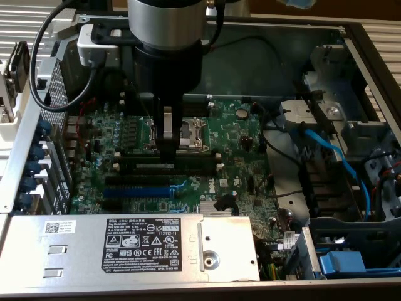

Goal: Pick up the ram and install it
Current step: 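Insert the ram into the slot, then press down the ram until it locks into place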

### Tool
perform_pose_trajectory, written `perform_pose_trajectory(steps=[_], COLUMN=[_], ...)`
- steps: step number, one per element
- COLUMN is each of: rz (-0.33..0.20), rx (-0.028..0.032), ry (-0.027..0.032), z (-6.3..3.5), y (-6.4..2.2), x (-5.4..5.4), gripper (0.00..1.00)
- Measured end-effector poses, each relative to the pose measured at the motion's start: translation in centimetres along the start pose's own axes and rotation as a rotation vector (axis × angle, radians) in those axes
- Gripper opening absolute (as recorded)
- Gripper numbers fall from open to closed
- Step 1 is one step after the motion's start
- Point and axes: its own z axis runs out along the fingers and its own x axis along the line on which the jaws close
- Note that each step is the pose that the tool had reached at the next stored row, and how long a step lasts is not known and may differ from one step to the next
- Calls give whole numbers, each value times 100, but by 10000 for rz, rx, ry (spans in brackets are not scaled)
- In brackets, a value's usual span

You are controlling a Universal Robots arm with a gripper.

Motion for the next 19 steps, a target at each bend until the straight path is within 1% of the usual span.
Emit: perform_pose_trajectory(steps=[13,14,15,19], rz=[0,0,0,0], rx=[-1,-1,-1,-1], ry=[1,1,2,1], z=[-1,-1,-1,-1], y=[0,0,0,0], x=[0,0,0,0], gripper=[21,18,12,10])
